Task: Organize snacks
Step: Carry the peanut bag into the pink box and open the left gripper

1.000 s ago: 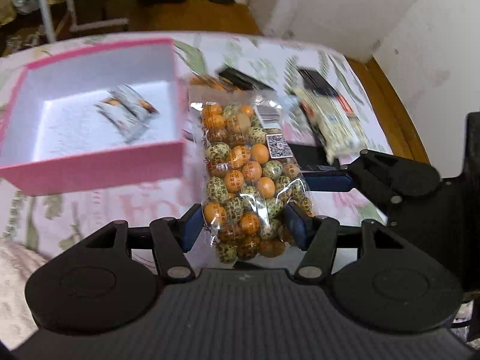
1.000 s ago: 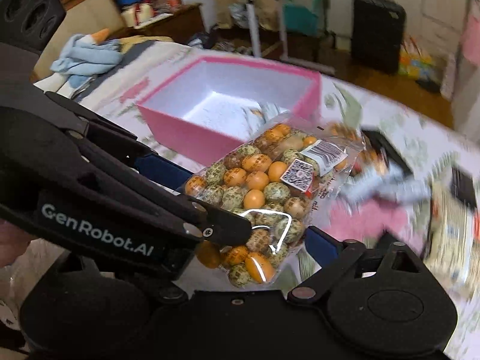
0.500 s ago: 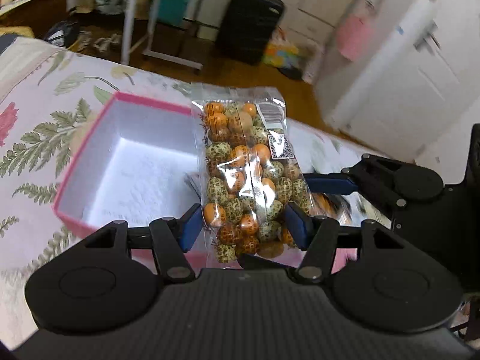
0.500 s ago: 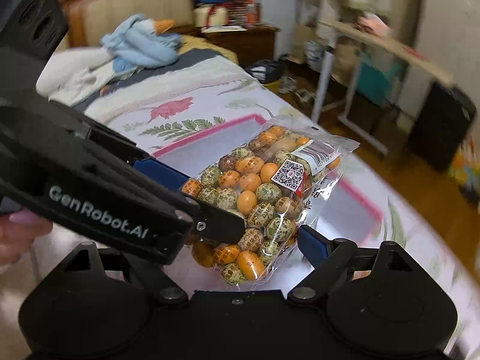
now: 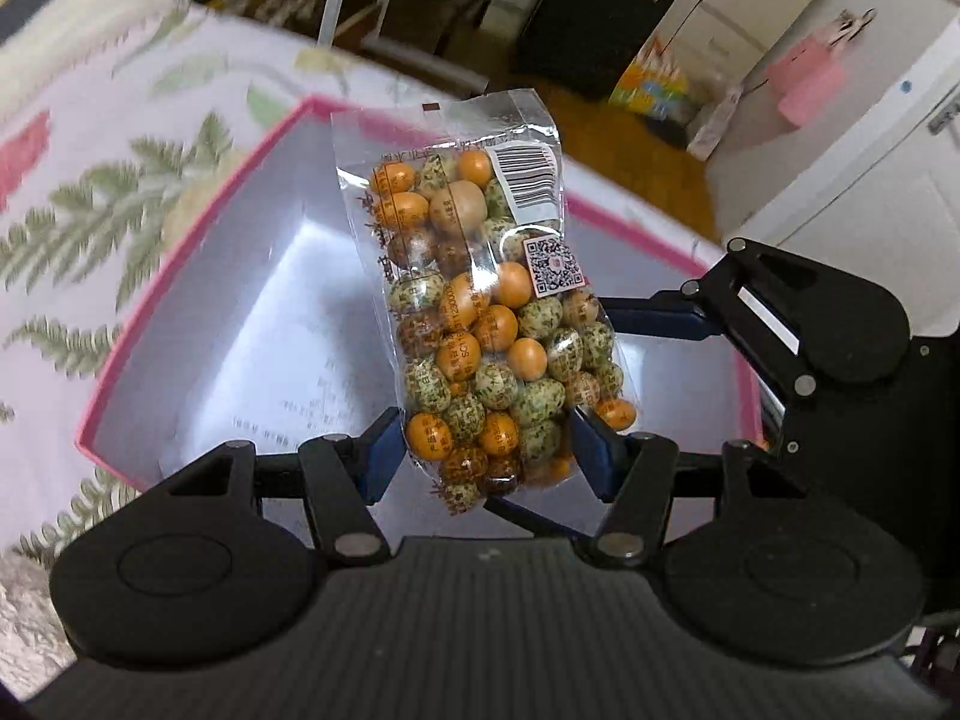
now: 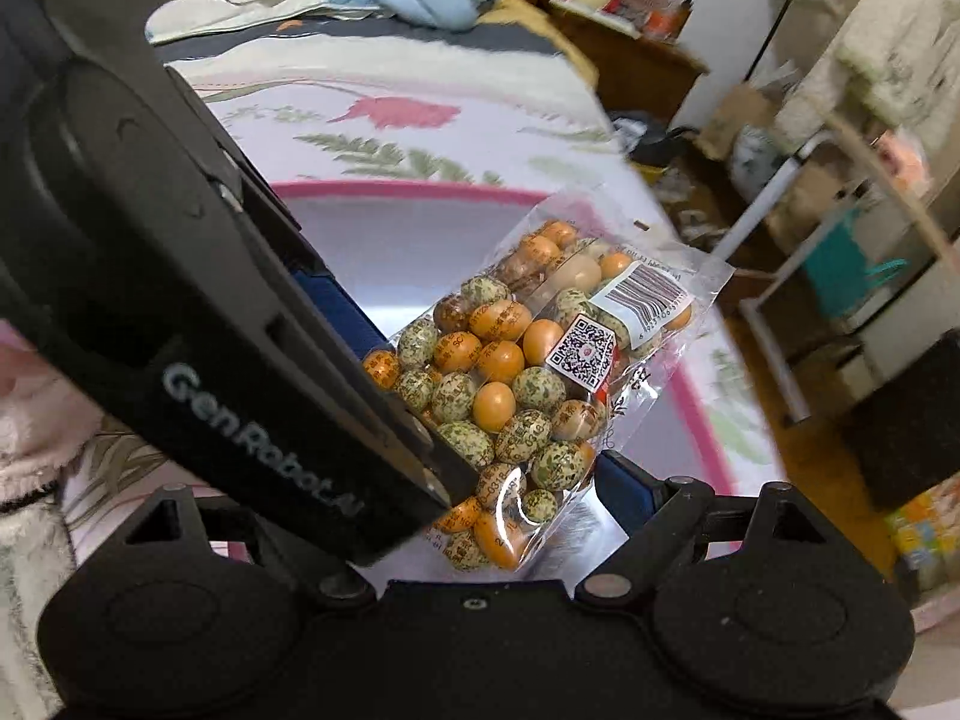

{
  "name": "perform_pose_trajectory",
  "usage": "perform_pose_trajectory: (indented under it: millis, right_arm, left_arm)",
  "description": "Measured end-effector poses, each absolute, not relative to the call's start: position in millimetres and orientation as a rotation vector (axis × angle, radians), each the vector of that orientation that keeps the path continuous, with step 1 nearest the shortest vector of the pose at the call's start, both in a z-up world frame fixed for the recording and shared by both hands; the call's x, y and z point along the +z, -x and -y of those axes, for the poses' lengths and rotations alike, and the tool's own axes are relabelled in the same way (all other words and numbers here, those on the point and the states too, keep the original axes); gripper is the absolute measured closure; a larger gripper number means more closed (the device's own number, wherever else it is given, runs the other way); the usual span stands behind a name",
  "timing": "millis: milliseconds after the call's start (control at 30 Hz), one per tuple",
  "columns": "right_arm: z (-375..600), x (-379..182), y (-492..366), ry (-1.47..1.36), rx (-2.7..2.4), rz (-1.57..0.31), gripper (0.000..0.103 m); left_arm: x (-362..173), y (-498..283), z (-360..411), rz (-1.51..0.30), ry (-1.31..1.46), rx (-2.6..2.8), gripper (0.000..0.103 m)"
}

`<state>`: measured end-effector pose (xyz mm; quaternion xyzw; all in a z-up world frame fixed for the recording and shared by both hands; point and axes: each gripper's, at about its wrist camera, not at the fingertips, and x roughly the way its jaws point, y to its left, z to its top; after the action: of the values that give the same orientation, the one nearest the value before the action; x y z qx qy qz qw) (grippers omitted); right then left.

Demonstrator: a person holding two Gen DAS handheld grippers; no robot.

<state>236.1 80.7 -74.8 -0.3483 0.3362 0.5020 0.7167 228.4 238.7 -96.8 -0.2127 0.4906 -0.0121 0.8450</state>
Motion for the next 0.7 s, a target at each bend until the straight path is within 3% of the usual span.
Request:
perform_pose_trajectory:
  millis: [167, 367, 700]
  right_arm:
    - [-77.5, -85.0, -241.1, 0.671, 1.196, -0.806, 0.015]
    - [-72.2, -84.4, -243.5, 0.626, 1.121, -0.799, 0.014]
    - [21.8, -45.6, -222.8, 0.353, 0.863, -0.81, 0.014]
  left_arm:
    - [-104.2, -230.4, -244.5, -1.129, 0.42, -0.006, 0.045]
    - [-99.1, -227.6, -245.3, -1.066, 0.378, 0.028, 0.042]
    - [-53.2, -187.0, -225.5, -0.917, 0.246, -0.025, 0.042]
